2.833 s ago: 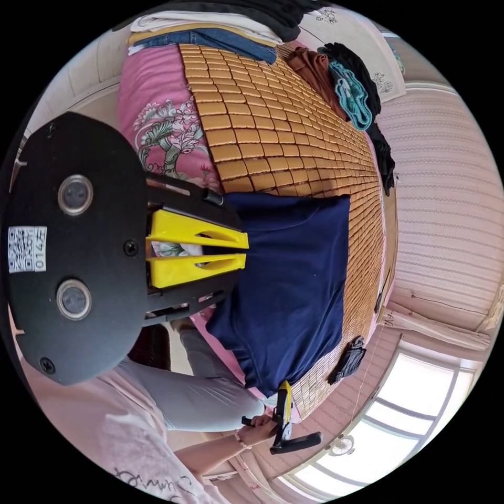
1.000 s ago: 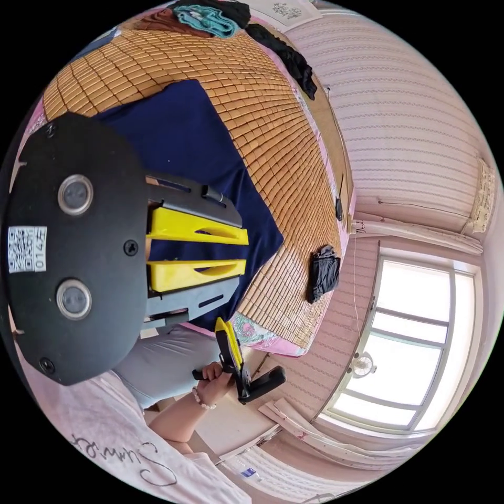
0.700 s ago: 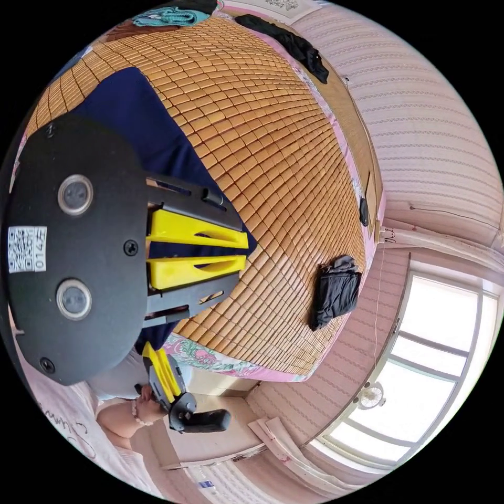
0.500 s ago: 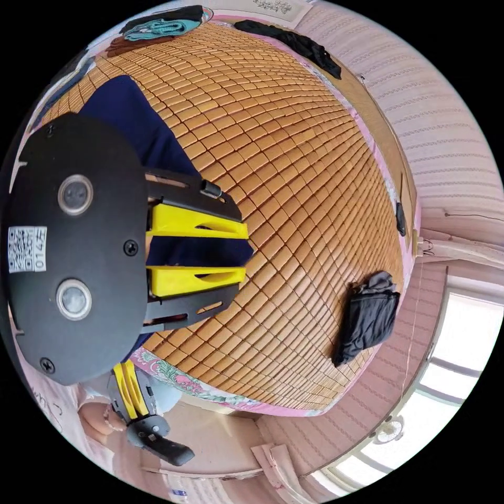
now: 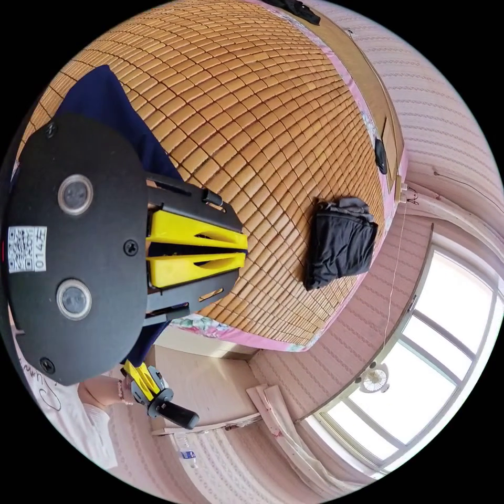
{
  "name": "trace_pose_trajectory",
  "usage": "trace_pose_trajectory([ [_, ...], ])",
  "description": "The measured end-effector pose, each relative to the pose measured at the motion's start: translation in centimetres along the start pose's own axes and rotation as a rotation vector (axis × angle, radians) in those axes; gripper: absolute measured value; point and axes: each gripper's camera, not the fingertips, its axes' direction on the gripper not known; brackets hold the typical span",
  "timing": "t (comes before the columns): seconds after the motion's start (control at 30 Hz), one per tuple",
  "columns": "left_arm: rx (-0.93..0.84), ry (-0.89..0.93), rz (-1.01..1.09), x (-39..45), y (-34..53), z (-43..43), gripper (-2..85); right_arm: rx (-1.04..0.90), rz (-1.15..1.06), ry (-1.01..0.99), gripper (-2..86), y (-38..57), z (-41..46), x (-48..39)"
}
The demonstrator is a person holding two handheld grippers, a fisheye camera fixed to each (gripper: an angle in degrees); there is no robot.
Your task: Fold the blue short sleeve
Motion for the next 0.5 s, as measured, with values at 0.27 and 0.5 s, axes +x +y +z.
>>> trace_pose_trajectory([
  [0.27,0.092,0.056,0.071,1.2,0.5,-6.4,-0.8,0.093,-0.12,-0.018,1.7,0.6,-2.7,-4.5],
  [0.5,0.171,-0.229,-0.136,-10.3,11.0,-17.7,2.6,-0.206,-0.359,-0.136,4.2,-4.2,15.7,-13.0],
])
